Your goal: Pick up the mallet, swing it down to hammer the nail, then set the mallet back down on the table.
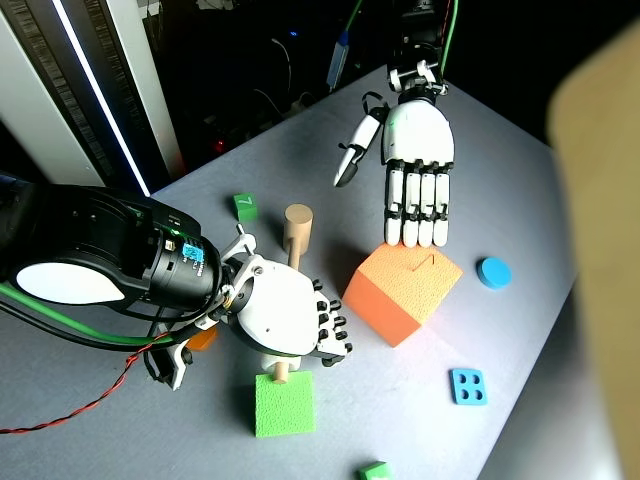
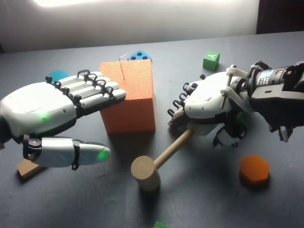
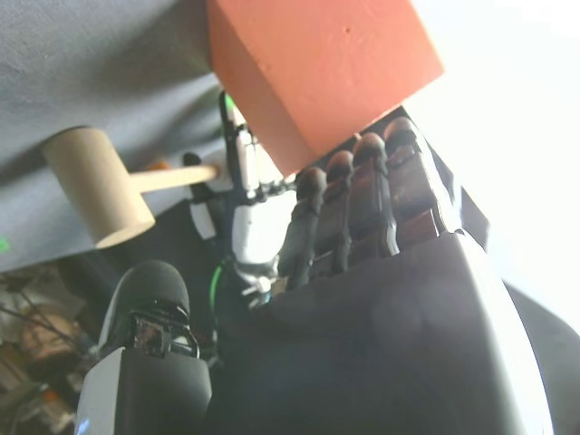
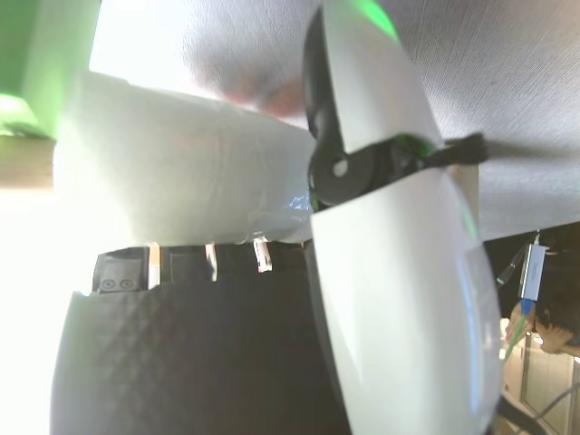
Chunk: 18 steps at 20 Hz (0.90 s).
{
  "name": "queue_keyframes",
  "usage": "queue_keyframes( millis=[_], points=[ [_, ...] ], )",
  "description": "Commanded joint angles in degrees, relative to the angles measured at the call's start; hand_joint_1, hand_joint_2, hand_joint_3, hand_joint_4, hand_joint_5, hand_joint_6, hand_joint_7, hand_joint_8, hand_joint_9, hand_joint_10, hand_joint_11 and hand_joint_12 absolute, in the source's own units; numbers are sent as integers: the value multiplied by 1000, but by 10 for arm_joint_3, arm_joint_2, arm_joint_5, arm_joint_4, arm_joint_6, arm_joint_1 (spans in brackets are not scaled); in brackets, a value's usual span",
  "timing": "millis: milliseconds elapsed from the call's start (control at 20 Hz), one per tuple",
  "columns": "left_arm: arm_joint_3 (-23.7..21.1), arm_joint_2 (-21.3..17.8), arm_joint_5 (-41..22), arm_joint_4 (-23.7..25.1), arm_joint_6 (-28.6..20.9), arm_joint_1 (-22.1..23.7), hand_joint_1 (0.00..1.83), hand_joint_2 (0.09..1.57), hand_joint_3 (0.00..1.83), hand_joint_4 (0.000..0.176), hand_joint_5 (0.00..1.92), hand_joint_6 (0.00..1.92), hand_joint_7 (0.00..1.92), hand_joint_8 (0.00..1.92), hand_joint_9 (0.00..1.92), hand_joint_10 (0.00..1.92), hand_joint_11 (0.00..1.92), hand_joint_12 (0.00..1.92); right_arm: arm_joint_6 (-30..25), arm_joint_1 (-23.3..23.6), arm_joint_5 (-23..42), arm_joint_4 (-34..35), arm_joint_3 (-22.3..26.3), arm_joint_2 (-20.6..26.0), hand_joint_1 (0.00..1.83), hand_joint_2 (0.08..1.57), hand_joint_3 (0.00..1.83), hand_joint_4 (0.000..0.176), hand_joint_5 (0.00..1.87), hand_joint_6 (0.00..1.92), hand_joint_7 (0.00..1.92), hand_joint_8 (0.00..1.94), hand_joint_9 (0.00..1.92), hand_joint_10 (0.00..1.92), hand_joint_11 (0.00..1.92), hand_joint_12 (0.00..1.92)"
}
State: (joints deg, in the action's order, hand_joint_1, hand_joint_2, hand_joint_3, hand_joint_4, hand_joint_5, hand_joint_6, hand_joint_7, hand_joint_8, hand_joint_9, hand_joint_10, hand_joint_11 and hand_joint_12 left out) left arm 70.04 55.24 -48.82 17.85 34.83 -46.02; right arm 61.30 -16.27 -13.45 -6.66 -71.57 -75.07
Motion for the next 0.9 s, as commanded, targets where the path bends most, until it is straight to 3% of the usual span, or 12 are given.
queue_keyframes(
  millis=[0,250,500,550,600,650,700,750,850],
  points=[
    [3,0,-63,-20,-1,1,0,1214,4,0,19,1,16,3,0,0,0,0,-6,1,44,-3,-1,3,1183,1069,11,0,296,1,307,0,318,3,0,990],
    [1,1,-60,-24,-1,-6,0,1220,6,0,17,0,14,1,0,0,0,0,-11,-3,44,-3,-6,4,1131,1059,0,0,377,20,385,17,391,21,7,1022],
    [1,2,-56,-24,-3,-7,0,1215,2,0,20,1,35,6,12,4,0,0,-11,0,47,-3,-6,4,1066,1076,0,0,728,51,759,66,743,115,220,1158],
    [1,3,-55,-24,-3,-7,0,1215,2,0,24,2,41,8,16,5,0,0,-11,0,48,-3,-6,4,1095,1064,1,0,794,37,776,135,716,289,238,1209],
    [2,4,-54,-24,-4,-7,0,1222,5,0,24,2,36,5,10,2,0,0,-11,0,48,-3,-6,4,1138,1043,1,0,854,48,769,319,624,695,253,1308],
    [2,4,-54,-24,-4,-7,0,1225,6,0,21,0,33,4,8,1,0,0,-11,0,48,-3,-6,4,1185,1016,0,0,900,70,716,602,598,920,285,1356],
    [2,5,-54,-24,-4,-6,0,1226,5,0,21,1,37,5,10,2,0,0,-11,0,48,-3,-6,4,1191,1154,5,0,862,858,789,1233,564,1136,286,1481],
    [2,5,-54,-24,-4,-6,0,1224,4,0,32,5,47,9,21,6,0,0,-11,0,48,-3,-6,4,1170,1214,1,0,809,1127,739,1425,551,1230,264,1538],
    [2,6,-54,-24,-4,-6,0,1226,5,0,38,7,53,10,26,8,0,0,-11,1,47,-3,-6,5,1167,1230,1,0,815,1179,697,1492,547,1276,280,1547]
  ],
)
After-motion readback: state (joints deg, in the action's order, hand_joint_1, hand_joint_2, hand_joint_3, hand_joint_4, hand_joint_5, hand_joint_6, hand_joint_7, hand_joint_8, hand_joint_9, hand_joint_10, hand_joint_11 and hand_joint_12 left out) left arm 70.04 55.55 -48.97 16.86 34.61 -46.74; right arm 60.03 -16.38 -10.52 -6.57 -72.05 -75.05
